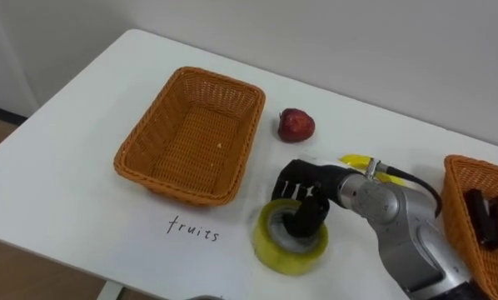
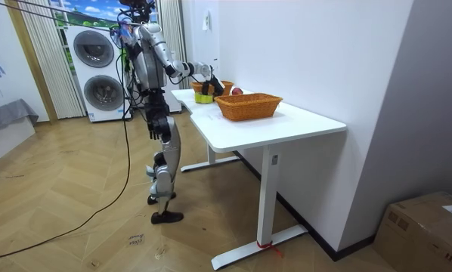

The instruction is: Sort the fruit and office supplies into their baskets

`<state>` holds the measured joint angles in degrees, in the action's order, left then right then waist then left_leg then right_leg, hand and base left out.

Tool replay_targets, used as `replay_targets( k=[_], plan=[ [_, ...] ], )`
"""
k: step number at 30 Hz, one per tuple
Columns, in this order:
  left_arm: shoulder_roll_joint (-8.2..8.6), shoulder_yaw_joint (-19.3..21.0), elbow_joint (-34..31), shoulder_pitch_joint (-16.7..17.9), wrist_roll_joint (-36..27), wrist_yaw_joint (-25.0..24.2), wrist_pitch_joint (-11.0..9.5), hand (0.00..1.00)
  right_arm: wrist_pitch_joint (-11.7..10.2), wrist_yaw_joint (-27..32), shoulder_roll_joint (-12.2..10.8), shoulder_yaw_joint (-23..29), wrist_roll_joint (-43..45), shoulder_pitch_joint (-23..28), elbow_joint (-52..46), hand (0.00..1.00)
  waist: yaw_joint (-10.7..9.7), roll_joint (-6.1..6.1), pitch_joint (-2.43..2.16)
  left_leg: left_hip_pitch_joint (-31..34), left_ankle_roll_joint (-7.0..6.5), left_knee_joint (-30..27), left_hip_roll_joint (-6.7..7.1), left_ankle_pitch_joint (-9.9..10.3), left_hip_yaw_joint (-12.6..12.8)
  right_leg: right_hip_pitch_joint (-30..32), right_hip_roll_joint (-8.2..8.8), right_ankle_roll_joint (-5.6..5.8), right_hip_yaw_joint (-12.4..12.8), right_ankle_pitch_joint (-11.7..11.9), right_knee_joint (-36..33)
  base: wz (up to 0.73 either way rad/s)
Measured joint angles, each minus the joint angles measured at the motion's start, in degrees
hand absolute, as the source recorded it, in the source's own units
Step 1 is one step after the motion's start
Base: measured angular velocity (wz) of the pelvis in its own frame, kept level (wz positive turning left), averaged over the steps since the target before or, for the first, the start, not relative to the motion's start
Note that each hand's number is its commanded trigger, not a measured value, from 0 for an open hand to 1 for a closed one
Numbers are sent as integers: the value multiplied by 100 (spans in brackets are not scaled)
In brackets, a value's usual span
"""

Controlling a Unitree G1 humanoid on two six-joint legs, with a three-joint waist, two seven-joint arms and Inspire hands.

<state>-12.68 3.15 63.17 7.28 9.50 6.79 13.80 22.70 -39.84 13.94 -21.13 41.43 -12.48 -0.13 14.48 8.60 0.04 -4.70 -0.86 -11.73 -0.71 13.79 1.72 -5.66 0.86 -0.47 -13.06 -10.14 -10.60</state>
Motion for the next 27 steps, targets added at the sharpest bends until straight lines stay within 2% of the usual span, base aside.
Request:
replay_targets(
  k=[10, 19, 21, 24, 27],
  plan=[
    [0, 0, 111, -49, -82, 1, -1, 0, -4, -45, 8, 2, -53, -1, 16, 100, 8, 6, 5, 1, 0, 22, 0, 0, -14, 4, -3, 0, 14, 0, 0, 0],
    [0, -12, 120, -12, -327, 157, -72, 0, -71, 34, 244, 5, -523, 42, -89, 100, -25, 12, 12, 15, -1, 40, -1, 1, -9, 21, -4, 0, 10, 0, 9, 0],
    [5, -9, 88, 9, -325, 170, -73, 0, -94, 64, 264, 80, -628, 99, -139, 100, -50, -8, 26, 16, -1, 27, 1, 1, -1, 30, -2, 1, 8, 0, 9, 0],
    [0, 16, 73, 71, -321, 184, -169, 0, -170, 115, 270, 366, -1043, 349, -395, 100, -182, -41, 48, 31, -6, 27, 8, -3, -5, 49, -1, 1, 38, 0, 5, 0],
    [13, 103, 63, 220, -293, 215, -244, 0, -292, 237, 287, 751, -1471, 629, -622, 100, -415, -105, 72, 32, -12, 20, 13, -6, 12, 52, 11, 1, 51, 0, 3, 0]
  ],
)
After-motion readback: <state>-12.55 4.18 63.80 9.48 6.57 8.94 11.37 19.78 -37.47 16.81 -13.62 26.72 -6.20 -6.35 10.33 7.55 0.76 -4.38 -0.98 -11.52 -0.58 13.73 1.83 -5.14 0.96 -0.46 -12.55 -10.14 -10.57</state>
